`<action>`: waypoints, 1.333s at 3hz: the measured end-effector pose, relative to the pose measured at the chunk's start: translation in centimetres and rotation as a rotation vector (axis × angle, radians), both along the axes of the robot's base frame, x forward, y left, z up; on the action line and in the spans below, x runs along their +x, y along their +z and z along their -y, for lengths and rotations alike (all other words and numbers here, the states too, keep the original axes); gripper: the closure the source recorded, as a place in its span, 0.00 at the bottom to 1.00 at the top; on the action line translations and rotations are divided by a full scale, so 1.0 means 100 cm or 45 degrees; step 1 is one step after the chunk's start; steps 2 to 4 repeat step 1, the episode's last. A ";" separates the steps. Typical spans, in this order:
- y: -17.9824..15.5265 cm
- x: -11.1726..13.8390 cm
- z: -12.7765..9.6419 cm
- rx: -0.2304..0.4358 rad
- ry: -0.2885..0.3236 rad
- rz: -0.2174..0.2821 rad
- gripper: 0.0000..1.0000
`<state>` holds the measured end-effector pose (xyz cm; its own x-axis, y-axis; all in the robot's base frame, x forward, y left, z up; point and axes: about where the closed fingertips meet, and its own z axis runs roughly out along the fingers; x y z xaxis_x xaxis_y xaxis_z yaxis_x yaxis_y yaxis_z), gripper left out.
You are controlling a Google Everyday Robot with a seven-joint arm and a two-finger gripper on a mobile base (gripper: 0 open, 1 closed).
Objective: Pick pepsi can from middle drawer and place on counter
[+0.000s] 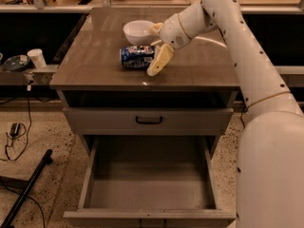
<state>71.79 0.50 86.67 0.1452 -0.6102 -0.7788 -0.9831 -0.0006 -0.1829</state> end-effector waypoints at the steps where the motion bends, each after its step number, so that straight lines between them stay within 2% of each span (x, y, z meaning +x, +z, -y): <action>1: 0.000 0.000 0.000 0.000 0.000 0.000 0.00; 4: 0.000 0.000 0.000 0.000 0.000 0.000 0.00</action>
Offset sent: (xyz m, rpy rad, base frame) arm 0.0000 0.0000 0.0000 0.0000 0.0000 0.0000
